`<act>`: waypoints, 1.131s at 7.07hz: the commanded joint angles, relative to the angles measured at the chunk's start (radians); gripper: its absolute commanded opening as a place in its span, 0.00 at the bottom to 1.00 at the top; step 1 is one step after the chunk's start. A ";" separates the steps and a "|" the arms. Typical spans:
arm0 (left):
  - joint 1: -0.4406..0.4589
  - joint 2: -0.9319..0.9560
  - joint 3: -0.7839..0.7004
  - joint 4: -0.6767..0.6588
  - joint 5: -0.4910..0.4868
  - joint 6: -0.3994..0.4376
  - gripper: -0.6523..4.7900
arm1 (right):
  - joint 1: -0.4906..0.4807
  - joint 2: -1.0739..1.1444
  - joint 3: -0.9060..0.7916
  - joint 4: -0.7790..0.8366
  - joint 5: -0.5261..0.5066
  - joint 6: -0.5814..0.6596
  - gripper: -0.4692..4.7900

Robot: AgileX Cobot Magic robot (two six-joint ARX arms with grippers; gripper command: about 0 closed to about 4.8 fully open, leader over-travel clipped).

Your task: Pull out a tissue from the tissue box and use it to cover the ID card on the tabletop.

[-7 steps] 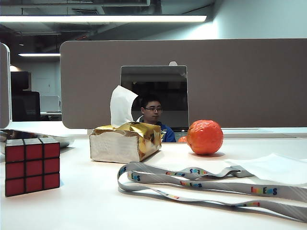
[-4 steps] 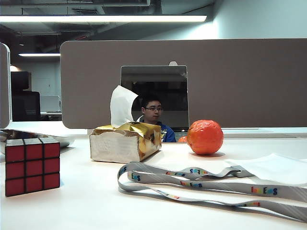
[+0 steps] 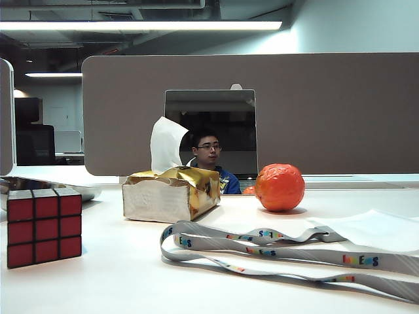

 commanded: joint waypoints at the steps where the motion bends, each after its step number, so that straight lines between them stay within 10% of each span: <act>1: 0.000 0.001 0.003 -0.018 -0.063 0.001 0.11 | -0.002 -0.001 -0.002 0.021 -0.068 -0.002 0.09; 8: 0.000 0.001 0.003 -0.022 -0.167 0.000 0.11 | -0.004 -0.001 -0.002 0.021 -0.003 -0.002 0.09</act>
